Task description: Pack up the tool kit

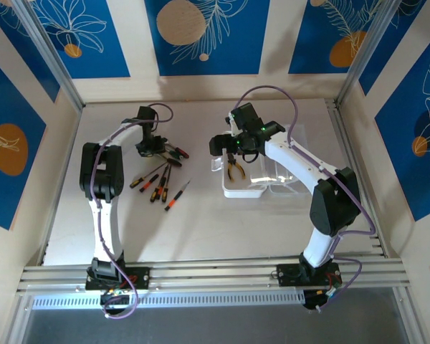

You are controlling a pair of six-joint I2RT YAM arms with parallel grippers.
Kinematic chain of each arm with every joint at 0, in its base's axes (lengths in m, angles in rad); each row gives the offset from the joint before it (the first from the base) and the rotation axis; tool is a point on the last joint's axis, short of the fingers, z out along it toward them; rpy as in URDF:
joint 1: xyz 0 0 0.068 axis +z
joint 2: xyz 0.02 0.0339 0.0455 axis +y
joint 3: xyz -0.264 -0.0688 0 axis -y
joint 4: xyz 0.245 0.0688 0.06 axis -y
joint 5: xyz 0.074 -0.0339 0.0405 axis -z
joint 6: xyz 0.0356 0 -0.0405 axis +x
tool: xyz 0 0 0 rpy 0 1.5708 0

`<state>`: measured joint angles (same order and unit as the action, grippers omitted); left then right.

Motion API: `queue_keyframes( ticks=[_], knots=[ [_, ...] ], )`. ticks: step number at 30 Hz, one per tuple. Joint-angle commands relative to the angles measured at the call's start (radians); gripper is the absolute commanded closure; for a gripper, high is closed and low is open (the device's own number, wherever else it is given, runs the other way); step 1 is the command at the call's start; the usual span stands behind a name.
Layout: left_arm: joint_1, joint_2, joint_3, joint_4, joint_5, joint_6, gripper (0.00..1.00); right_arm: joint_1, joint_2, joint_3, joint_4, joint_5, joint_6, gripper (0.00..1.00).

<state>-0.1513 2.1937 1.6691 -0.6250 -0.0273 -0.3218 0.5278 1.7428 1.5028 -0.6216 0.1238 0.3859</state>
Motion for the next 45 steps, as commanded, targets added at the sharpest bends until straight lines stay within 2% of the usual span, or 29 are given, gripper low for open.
queue_keyframes(
  ticks=[1,14,21,32,39,42,45],
  knots=[
    [0.009,0.010,-0.034,-0.054,-0.020,0.019,0.58,-0.008,-0.021,-0.015,-0.007,-0.036,-0.010,0.01],
    [0.011,-0.016,-0.065,-0.056,0.015,0.027,0.80,-0.008,-0.031,-0.024,-0.003,-0.047,-0.010,0.02],
    [0.011,-0.057,-0.098,-0.046,0.037,0.027,1.00,-0.009,-0.042,-0.034,0.000,-0.050,-0.009,0.02],
    [0.009,-0.171,-0.118,-0.039,0.086,0.020,1.00,-0.009,-0.073,-0.064,0.005,-0.041,-0.008,0.02],
    [0.001,-0.239,-0.115,-0.038,0.168,-0.003,1.00,-0.008,-0.086,-0.066,0.001,-0.046,-0.012,0.02],
    [-0.018,-0.271,-0.116,-0.035,0.206,-0.018,1.00,-0.004,-0.091,-0.062,0.003,-0.081,-0.023,0.02],
    [-0.048,-0.315,-0.124,-0.015,0.259,-0.045,1.00,0.003,-0.100,-0.067,0.033,-0.181,-0.042,0.02]
  ],
)
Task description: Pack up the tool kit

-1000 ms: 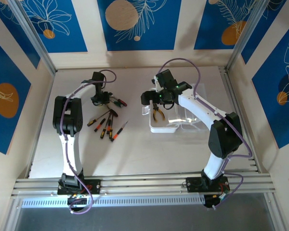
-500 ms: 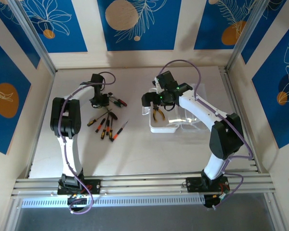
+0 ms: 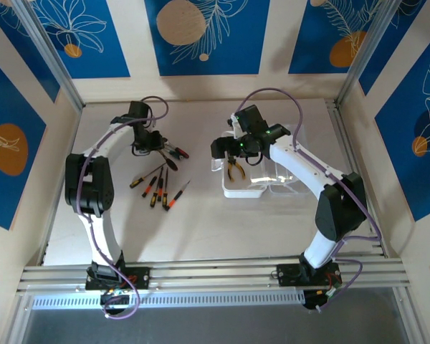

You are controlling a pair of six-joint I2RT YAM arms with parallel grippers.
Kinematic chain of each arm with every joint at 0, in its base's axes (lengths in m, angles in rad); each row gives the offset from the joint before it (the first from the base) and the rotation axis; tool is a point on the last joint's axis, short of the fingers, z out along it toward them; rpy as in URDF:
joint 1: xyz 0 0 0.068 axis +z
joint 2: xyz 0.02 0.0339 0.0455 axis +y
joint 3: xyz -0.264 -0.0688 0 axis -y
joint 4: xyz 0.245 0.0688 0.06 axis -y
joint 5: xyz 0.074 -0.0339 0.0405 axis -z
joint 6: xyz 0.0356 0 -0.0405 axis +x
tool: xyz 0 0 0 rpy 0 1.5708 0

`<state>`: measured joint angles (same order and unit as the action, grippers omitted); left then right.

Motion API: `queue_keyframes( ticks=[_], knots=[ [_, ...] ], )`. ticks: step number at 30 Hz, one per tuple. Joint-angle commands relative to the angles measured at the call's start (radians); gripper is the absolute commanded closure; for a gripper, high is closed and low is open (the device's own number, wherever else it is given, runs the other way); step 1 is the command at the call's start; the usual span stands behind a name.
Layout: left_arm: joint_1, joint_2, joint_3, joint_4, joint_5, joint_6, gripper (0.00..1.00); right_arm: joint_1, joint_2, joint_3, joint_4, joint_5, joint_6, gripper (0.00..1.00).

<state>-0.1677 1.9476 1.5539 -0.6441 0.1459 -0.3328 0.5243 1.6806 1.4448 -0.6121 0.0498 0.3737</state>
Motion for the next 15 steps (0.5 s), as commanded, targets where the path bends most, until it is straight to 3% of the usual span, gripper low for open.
queue_keyframes(
  ticks=[1,7,15],
  knots=[
    [-0.042,-0.084,-0.015,0.017,0.108,-0.047,1.00,0.008,-0.039,-0.015,0.041,-0.153,-0.028,0.02],
    [-0.133,-0.144,-0.017,0.071,0.190,-0.116,1.00,0.015,-0.017,-0.038,0.161,-0.382,0.032,0.05],
    [-0.224,-0.182,-0.015,0.131,0.234,-0.185,1.00,0.037,0.026,-0.039,0.216,-0.435,0.076,0.13]
  ],
)
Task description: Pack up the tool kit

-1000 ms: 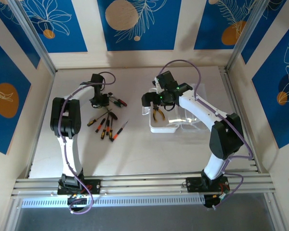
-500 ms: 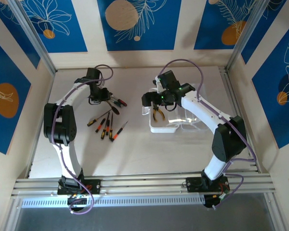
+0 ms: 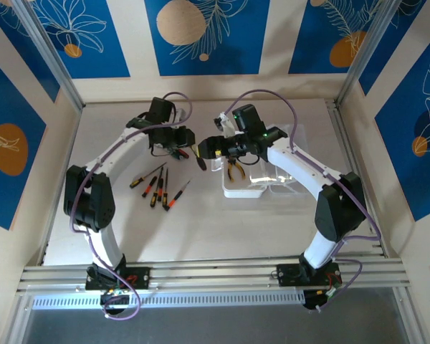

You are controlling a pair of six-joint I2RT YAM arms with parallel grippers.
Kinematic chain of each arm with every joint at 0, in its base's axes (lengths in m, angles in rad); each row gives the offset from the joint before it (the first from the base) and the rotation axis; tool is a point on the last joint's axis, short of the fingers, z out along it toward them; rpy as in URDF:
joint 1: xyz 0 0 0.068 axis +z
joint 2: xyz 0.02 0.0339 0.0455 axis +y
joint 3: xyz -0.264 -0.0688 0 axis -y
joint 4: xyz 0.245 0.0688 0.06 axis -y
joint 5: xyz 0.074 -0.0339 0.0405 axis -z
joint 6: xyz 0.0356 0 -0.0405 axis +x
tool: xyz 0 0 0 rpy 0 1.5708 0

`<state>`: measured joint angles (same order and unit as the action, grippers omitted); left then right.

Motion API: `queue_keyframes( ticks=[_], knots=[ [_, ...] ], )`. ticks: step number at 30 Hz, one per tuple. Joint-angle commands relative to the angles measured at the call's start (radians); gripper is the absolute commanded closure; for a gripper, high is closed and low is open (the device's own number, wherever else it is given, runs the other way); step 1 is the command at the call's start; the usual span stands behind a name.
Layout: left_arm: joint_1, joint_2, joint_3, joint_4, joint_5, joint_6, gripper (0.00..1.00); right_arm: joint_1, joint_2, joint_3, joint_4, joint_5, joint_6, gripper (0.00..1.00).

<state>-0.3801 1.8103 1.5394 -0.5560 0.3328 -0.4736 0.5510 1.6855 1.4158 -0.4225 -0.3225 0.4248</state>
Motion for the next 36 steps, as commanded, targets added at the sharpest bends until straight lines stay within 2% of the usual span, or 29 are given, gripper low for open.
queue_keyframes(
  ticks=[1,9,16,20,22,24,26,27,30,33,36],
  knots=[
    [-0.018,-0.049,0.000,0.046,0.049,-0.050,1.00,0.013,0.025,-0.010,0.026,-0.065,0.028,0.15],
    [-0.036,-0.071,0.000,0.070,0.059,-0.072,1.00,0.038,0.047,-0.013,0.012,-0.052,0.025,0.28],
    [-0.043,-0.085,0.002,0.077,0.060,-0.070,1.00,0.047,0.049,-0.009,0.022,-0.048,0.034,0.50],
    [-0.050,-0.098,-0.009,0.094,0.060,-0.066,1.00,0.046,0.039,-0.011,0.037,-0.034,0.046,0.76],
    [-0.052,-0.101,-0.012,0.096,0.063,-0.063,1.00,0.044,0.035,-0.009,0.040,-0.028,0.052,0.92],
    [-0.056,-0.103,-0.013,0.096,0.066,-0.060,1.00,0.044,0.028,-0.006,0.038,-0.025,0.053,1.00],
    [-0.056,-0.106,-0.017,0.094,0.057,-0.055,1.00,0.038,0.019,-0.008,0.030,-0.023,0.051,1.00],
    [-0.056,-0.112,-0.020,0.091,0.039,-0.050,0.91,0.034,0.011,-0.010,0.024,-0.017,0.052,1.00],
    [-0.047,-0.131,-0.007,0.040,-0.039,-0.009,0.36,0.014,-0.022,-0.020,-0.001,-0.003,0.047,1.00],
    [-0.007,-0.158,0.007,-0.013,-0.101,0.034,0.00,-0.013,-0.071,-0.039,-0.061,0.033,0.033,1.00],
    [0.055,-0.184,0.009,-0.061,-0.143,0.065,0.00,-0.051,-0.123,-0.060,-0.145,0.105,0.024,1.00]
  ],
)
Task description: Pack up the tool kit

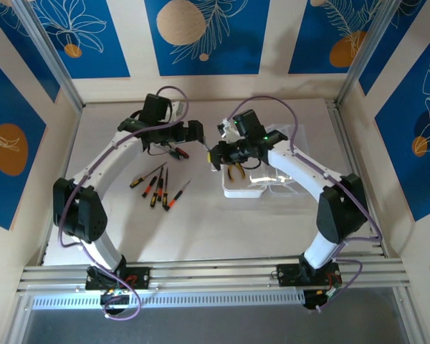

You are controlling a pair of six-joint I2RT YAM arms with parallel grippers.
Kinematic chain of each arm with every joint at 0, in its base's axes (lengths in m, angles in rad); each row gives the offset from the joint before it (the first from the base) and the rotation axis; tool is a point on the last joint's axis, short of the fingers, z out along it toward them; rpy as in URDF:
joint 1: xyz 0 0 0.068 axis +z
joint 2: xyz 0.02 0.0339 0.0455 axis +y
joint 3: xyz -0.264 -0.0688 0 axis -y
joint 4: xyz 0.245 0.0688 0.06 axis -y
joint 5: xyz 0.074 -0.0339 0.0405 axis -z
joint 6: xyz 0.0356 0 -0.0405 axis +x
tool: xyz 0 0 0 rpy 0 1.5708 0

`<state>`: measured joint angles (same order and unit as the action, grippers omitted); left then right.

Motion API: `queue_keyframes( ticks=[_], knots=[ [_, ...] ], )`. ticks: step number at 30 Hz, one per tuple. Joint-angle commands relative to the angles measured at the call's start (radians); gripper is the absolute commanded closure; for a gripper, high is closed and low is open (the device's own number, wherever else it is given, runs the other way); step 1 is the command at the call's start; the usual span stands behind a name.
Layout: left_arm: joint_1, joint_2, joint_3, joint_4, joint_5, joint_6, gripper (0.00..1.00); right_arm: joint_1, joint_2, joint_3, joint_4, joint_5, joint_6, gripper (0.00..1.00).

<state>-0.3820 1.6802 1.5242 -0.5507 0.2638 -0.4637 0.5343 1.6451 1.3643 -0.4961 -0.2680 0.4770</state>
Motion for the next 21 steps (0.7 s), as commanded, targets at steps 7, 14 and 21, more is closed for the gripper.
queue_keyframes(
  ticks=[7,14,21],
  knots=[
    [0.139,-0.095,-0.057,-0.124,-0.156,0.108,0.00,-0.096,-0.153,-0.001,-0.355,0.441,-0.009,1.00],
    [0.149,-0.110,-0.151,-0.077,-0.123,0.086,0.00,-0.122,-0.105,-0.005,-0.474,0.681,0.036,1.00],
    [0.149,-0.117,-0.176,-0.068,-0.114,0.083,0.00,-0.095,0.003,0.033,-0.524,0.845,0.088,1.00]
  ],
)
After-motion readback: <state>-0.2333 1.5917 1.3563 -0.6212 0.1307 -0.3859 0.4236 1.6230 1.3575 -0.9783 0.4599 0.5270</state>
